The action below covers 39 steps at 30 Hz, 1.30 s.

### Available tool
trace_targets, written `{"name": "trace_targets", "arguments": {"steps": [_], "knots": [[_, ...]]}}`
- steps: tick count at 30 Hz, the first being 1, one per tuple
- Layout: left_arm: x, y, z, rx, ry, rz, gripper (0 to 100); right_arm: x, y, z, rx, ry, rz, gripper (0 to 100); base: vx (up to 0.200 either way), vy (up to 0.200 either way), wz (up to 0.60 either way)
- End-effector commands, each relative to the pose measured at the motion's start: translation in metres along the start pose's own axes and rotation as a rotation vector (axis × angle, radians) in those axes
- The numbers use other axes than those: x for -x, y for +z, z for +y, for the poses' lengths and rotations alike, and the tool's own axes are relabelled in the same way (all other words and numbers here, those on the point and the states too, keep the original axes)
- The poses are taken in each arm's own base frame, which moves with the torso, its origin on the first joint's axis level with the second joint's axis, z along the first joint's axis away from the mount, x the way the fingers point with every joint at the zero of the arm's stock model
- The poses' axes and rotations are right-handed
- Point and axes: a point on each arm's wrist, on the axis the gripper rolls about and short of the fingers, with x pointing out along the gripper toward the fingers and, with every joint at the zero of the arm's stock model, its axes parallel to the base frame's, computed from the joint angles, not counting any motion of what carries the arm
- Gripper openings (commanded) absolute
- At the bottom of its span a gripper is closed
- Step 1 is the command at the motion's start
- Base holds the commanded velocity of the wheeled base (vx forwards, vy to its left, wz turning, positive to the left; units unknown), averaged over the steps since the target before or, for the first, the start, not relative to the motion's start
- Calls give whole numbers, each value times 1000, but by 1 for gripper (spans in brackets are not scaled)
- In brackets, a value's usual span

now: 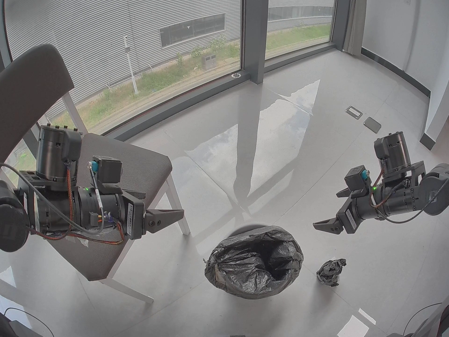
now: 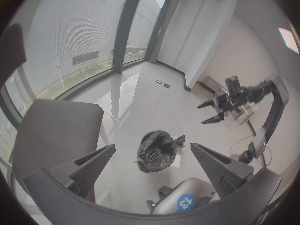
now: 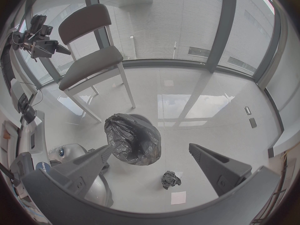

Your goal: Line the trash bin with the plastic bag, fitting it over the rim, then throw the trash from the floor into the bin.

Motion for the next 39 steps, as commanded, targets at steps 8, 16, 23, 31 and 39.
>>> {"name": "trace_targets", "arguments": {"steps": [8,16,23,31,39], "knots": [[12,16,7,-70,72,-73,100,-157,2,7,94,122,136,100,0,0,0],[16,14,15,-49,102,-91,100,-226,2,5,137,125,120,100,0,0,0],[20,18,14,-52,106,-121,100,-247,-3,-2,147,117,113,100,0,0,0],[20,15,17,-43,118,-111,100,-250,-7,-6,136,121,115,100,0,0,0],[23,10,19,-34,131,-104,100,-248,-4,-6,150,122,108,100,0,0,0]]}}
